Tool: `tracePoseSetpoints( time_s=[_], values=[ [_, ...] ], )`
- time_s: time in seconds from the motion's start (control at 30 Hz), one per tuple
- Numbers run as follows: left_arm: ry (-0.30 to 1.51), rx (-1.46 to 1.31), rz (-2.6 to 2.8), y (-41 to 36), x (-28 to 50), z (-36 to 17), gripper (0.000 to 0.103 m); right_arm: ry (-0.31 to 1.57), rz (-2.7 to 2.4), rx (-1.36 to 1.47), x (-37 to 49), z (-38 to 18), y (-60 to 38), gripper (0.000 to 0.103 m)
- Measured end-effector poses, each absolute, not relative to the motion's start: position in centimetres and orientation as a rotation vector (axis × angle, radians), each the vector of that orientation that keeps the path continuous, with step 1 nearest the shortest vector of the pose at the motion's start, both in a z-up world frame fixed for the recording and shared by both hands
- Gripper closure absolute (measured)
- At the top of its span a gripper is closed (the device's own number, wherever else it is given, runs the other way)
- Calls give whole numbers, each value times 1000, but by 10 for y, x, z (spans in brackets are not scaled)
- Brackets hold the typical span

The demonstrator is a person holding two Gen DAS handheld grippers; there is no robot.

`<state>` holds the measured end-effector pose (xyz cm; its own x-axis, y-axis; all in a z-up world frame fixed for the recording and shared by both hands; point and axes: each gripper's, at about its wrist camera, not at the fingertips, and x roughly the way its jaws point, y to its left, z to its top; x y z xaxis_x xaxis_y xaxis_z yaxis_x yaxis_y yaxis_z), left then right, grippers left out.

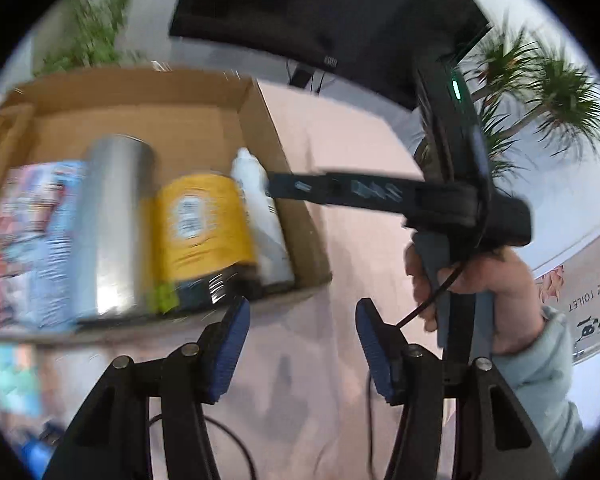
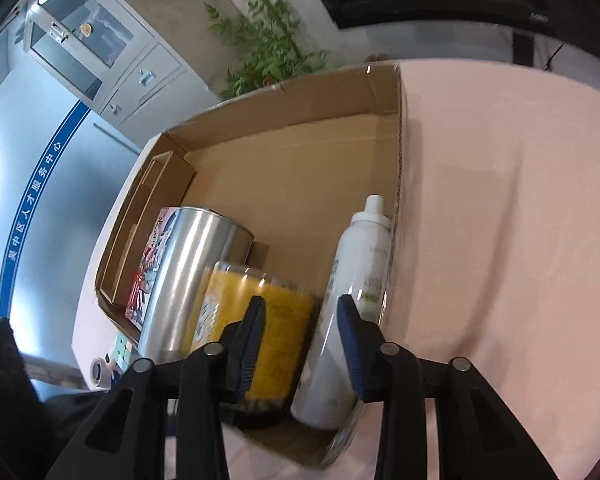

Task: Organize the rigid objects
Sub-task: 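Open the right gripper and withdraw from the box, then move the right gripper toward the blue object on the table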

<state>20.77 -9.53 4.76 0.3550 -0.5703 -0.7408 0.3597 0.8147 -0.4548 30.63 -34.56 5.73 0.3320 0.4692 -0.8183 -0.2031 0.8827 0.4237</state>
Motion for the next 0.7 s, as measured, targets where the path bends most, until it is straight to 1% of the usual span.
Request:
tracePoseSetpoints(
  time_s=[0.03,0.1,0.13,0.17,0.2,0.27,0.33,0.43,0.57,0.63,0.7],
  values=[
    [995,-207,-574,-74,190,63,48,1111,433,248,290,68,-348,29],
    [910,-158,-495,-40,168,85,45,1008,392,215,251,90,-345,0],
    [860,-129,-435,-16,147,102,37,972,421,205,226,99,-338,0],
    [825,-111,-392,1,136,115,22,968,464,202,210,101,-329,0],
    [786,-89,-342,22,122,128,16,967,516,208,193,102,-319,0],
    [749,-24,-230,61,100,144,15,963,626,233,157,100,-291,0],
    [798,14,-158,94,92,136,15,983,721,244,130,91,-257,0],
    [917,-40,-161,124,89,92,15,1005,834,274,98,73,-206,1],
    [1047,-155,-252,131,94,21,18,1073,875,251,72,50,-158,2],
    [1055,-216,-305,127,98,-2,20,1080,874,201,57,42,-143,2],
    [1051,-251,-328,122,108,-14,20,1098,859,167,49,35,-137,2]
  ],
)
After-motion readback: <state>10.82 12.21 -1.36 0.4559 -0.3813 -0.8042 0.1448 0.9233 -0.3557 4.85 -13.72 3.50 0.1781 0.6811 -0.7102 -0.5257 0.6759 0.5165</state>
